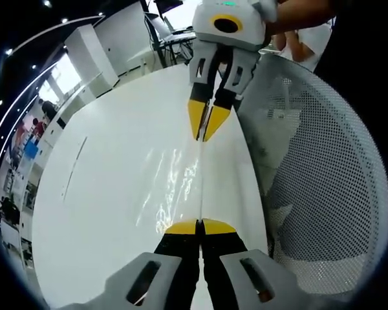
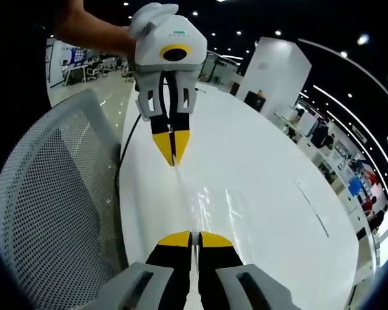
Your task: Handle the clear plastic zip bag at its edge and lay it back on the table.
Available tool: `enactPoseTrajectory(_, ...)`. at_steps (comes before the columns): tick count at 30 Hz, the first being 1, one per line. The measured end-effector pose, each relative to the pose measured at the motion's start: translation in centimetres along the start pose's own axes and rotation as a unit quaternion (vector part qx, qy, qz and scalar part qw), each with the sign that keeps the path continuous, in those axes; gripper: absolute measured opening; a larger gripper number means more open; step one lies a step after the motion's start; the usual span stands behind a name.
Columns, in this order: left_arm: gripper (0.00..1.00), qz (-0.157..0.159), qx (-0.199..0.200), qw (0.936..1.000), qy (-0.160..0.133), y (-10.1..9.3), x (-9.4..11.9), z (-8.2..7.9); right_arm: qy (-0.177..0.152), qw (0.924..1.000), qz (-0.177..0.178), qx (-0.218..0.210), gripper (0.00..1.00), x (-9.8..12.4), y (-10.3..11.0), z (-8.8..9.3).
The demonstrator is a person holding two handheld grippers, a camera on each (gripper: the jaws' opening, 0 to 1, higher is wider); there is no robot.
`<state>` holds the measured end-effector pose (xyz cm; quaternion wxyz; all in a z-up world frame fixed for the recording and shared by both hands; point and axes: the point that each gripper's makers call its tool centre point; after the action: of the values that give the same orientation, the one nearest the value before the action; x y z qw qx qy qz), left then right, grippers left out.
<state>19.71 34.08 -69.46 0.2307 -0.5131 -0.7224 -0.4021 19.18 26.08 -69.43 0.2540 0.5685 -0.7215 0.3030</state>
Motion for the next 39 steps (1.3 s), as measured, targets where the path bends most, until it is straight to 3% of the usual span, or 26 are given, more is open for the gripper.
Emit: enactPoseTrajectory(39,0.0,-0.004,0.004,1.0,0.003,0.24,0.17,0.5,0.001,1.0,0.003,-0.005,0.0,0.54,-0.04,0.6)
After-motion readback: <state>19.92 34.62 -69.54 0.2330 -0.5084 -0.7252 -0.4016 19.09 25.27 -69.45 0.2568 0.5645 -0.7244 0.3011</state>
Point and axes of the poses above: the point that each gripper's makers call its tool centre point, and the gripper's own axes: x roughly backward along the fingers, y roughly to its left, z roughly out of its underside, and after that the axes turned 11 degrees about -z, right-handed
